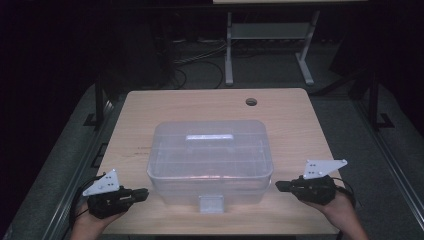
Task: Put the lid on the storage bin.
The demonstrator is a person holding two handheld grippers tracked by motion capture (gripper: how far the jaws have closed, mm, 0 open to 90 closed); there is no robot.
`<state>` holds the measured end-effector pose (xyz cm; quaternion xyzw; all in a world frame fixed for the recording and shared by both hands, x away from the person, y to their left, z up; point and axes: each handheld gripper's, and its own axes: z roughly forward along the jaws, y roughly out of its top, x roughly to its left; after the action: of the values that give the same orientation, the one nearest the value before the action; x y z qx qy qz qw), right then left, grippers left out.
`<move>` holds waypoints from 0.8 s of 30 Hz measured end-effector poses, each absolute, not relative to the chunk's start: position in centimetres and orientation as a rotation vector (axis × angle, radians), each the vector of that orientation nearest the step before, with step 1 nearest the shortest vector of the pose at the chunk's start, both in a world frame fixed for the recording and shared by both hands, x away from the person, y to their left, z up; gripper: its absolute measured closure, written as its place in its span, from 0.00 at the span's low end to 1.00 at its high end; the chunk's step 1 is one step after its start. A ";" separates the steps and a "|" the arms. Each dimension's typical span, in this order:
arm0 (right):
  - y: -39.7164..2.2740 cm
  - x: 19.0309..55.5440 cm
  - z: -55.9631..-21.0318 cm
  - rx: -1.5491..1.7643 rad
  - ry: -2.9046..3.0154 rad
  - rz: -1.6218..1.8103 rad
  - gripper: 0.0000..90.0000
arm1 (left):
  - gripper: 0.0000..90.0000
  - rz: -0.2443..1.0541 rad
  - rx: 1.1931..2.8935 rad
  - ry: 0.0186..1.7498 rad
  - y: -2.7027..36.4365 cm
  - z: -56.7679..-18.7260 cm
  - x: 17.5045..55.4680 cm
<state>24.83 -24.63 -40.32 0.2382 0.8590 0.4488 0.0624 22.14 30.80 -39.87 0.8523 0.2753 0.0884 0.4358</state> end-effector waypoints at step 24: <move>-28.8 26.0 -44.8 1.042 2.449 1.163 0.24 | 0.31 0.438 2.203 0.942 32.8 -43.6 24.5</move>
<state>26.01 -28.80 -44.79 0.3561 0.8374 0.3975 0.1183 24.51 32.83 -43.65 0.8487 0.3628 0.1689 0.3458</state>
